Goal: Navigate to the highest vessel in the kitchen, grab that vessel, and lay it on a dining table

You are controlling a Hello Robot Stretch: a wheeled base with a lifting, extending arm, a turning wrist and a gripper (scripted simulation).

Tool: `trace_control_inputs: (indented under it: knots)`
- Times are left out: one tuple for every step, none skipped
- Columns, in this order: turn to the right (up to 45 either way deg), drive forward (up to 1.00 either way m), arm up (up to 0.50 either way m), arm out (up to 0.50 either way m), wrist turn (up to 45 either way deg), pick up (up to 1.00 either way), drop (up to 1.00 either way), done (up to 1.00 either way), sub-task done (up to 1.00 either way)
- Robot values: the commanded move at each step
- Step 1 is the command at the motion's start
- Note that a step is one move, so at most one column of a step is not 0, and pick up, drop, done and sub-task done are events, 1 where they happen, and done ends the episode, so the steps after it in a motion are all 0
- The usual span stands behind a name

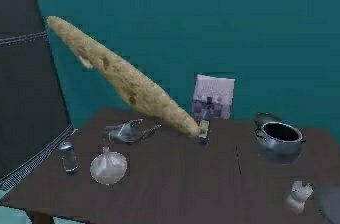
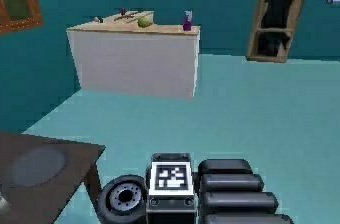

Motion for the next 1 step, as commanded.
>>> trace_control_inputs:
  knots:
    - [-45.0, 0.0, 0.0, 0.0, 0.0, 0.0, 0.0, 0.0, 0.0]
